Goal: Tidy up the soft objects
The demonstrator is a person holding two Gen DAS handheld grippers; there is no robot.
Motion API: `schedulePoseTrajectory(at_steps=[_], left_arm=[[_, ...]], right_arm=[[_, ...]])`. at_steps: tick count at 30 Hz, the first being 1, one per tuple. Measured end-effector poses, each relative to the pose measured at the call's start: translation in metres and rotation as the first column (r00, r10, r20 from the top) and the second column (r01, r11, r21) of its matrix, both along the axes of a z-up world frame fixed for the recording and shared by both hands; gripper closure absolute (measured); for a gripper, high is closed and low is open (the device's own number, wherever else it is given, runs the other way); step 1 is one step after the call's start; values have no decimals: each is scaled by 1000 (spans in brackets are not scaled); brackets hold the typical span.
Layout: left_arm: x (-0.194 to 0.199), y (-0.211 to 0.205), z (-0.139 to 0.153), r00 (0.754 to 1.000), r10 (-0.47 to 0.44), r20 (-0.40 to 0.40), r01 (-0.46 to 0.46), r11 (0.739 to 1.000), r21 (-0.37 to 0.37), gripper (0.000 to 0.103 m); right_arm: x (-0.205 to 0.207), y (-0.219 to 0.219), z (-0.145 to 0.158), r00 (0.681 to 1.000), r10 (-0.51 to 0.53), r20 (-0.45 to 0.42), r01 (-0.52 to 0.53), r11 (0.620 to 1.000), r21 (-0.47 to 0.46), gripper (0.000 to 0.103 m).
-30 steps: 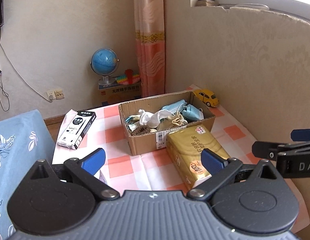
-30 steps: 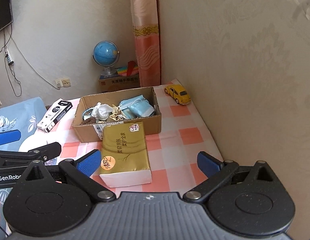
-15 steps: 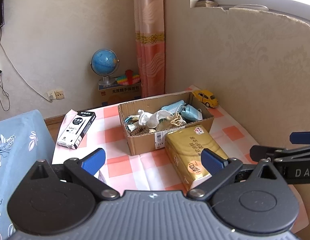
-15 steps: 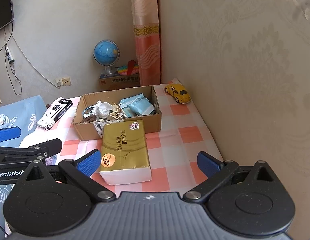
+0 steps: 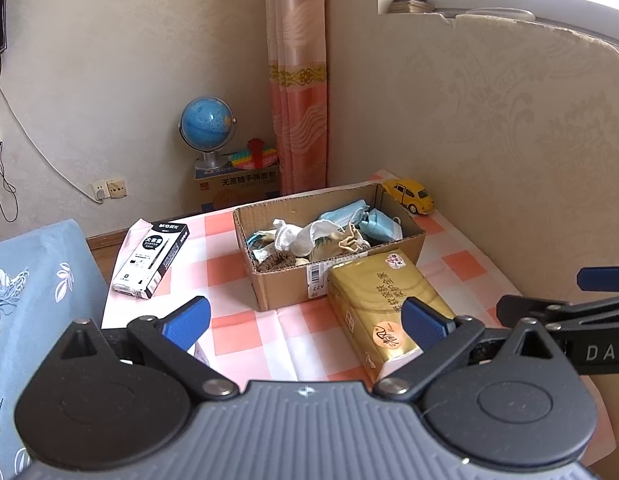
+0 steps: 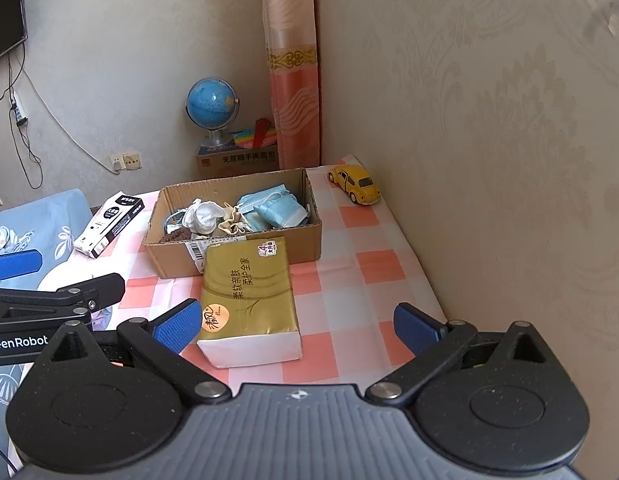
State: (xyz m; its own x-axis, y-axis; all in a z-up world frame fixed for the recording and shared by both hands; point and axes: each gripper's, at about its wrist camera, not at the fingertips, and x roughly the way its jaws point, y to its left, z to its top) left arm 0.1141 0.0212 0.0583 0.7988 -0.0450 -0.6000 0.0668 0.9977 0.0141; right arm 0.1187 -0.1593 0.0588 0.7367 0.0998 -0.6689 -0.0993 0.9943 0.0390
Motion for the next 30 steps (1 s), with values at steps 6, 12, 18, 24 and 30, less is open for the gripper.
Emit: schedulePoseTrajectory(at_steps=[6, 12, 18, 24, 30], left_arm=[[1, 0, 0, 1000, 0, 0, 0, 1000, 1, 2], [1, 0, 0, 1000, -1, 0, 1, 1000, 0, 2], [1, 0, 0, 1000, 0, 0, 0, 1000, 1, 2], [1, 0, 0, 1000, -1, 0, 1, 1000, 1, 2], [1, 0, 0, 1000, 0, -1, 0, 1000, 1, 2]], right_arm=[[1, -1, -1, 1000, -1, -4, 1, 1000, 2, 0], [1, -1, -1, 1000, -1, -4, 1, 1000, 3, 0], [1, -2, -1, 1000, -1, -3, 1, 1000, 2, 0], [1, -3, -2, 1000, -2, -3, 2, 1000, 3, 0], [1, -3, -1, 1000, -3, -4, 3, 1000, 3, 0]])
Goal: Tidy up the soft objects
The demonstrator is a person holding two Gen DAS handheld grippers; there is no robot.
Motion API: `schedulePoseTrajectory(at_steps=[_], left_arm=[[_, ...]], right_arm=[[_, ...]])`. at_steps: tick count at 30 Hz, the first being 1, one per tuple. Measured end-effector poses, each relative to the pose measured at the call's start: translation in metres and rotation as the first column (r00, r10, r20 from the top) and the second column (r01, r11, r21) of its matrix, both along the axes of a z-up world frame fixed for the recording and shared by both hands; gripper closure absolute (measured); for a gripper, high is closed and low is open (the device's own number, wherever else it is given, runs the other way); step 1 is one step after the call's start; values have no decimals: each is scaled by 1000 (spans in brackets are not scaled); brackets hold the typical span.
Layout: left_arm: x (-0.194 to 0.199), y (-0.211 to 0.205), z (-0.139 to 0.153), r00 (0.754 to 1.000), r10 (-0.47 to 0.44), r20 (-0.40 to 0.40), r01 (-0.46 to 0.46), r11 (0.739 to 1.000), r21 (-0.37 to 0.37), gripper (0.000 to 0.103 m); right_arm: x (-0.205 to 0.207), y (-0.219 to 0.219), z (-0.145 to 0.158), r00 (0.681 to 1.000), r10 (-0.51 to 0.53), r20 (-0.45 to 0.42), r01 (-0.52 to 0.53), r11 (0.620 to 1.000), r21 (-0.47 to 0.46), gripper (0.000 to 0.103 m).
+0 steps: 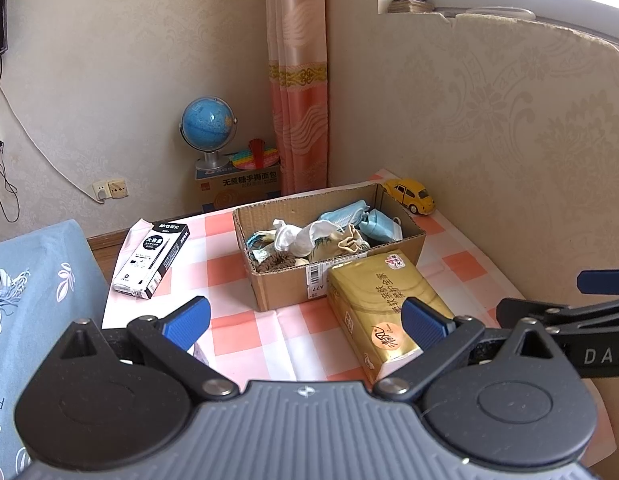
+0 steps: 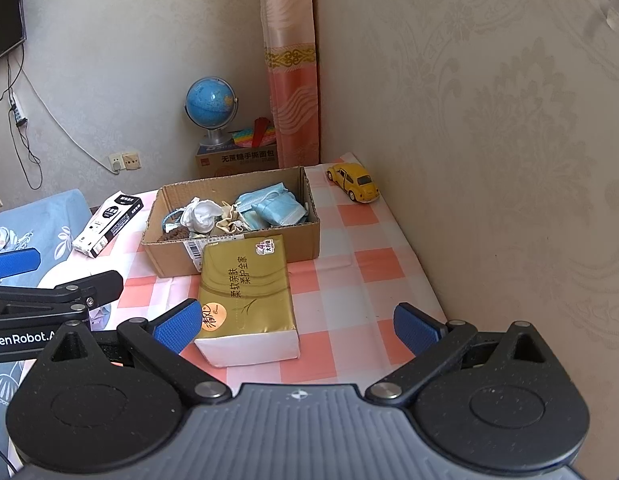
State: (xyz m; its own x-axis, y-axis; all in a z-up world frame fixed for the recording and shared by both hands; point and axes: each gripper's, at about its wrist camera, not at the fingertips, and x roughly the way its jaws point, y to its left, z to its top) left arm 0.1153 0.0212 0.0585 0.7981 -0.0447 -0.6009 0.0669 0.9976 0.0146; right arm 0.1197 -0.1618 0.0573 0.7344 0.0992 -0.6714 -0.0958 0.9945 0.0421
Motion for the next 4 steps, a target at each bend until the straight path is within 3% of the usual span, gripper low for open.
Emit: schedulePoseTrajectory(at_steps=[4], left_arm=[[0, 0, 0, 1000, -2, 1, 2, 1000, -1, 2]], right_arm=[[0, 0, 0, 1000, 1, 0, -1, 1000, 0, 0]])
